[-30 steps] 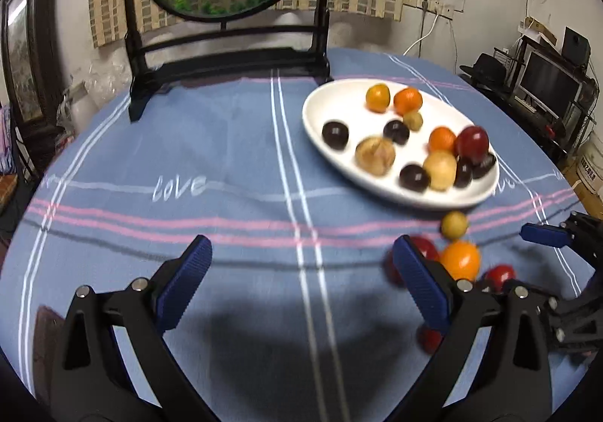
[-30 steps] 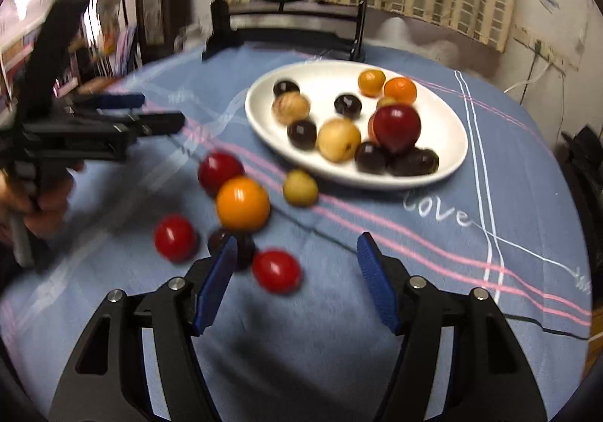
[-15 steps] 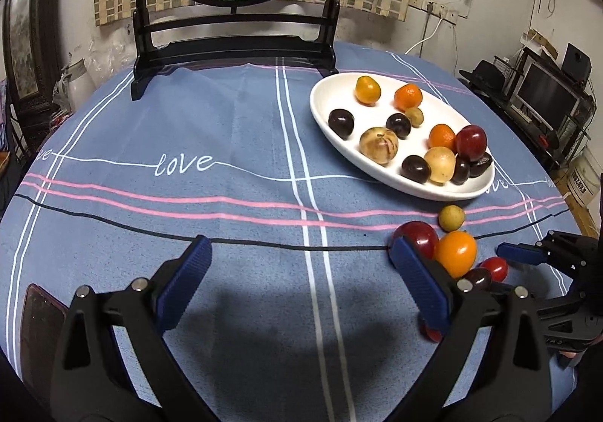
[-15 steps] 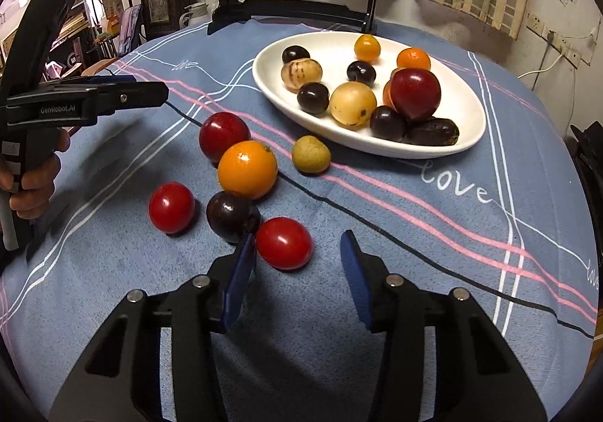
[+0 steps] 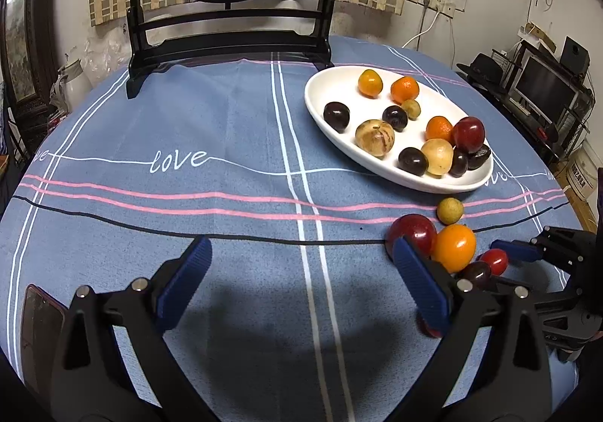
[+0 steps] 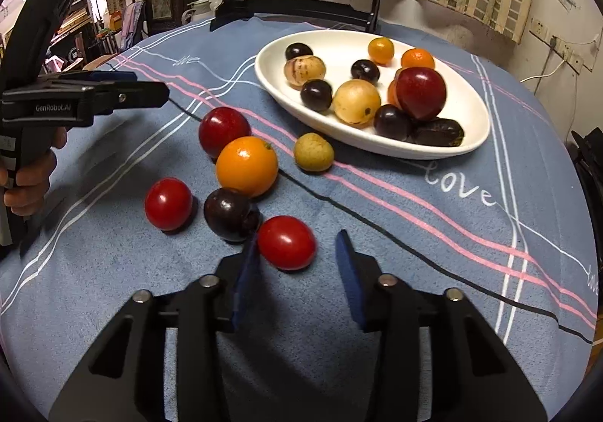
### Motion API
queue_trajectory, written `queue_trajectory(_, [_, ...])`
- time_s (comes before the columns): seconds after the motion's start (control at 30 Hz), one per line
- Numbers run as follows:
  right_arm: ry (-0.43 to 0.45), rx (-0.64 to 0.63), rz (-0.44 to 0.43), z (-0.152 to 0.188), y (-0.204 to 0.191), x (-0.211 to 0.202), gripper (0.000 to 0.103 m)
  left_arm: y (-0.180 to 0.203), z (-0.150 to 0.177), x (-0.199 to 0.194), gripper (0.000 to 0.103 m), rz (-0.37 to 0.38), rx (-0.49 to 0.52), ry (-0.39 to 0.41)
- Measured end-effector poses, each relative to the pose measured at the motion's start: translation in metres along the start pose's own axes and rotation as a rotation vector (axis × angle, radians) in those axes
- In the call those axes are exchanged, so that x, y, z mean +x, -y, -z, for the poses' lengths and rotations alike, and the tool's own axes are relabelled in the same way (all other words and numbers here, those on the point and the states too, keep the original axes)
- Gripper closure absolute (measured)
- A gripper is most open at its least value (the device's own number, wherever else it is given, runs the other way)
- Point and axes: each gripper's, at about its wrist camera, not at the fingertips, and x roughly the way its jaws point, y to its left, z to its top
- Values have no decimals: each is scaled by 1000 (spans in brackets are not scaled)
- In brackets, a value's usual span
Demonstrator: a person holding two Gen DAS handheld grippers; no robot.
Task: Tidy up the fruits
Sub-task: 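Grasp a red tomato with the right tool while the left tool grasps another red tomato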
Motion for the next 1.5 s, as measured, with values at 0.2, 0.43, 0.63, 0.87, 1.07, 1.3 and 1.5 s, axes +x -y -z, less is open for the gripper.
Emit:
queue_trajectory(0.2, [21, 39, -24, -1, 7, -4, 74, 5, 1, -3, 4, 36, 25, 2])
queue_trajectory(0.43, [21, 120, -23, -1, 21, -5, 74, 51, 18, -9, 12, 233, 246, -37])
queue_trajectory(0.63, [10, 113, -20, 0, 20, -3, 74, 70, 33, 1, 37, 275, 330, -104])
queue_trajectory(0.87, [5, 109, -17, 0, 20, -2, 74, 78, 39, 7, 45, 273, 356, -131])
queue_trajectory(1.07, [4, 105, -14, 0, 19, -2, 74, 86, 45, 12, 55, 253, 404, -148])
queue_trajectory(1.3, [4, 99, -7, 0, 19, -2, 74, 91, 50, 9, 66, 250, 432, -134])
queue_trajectory(1.5, [6, 94, -14, 0, 16, -5, 74, 89, 48, 8, 70, 260, 414, -133])
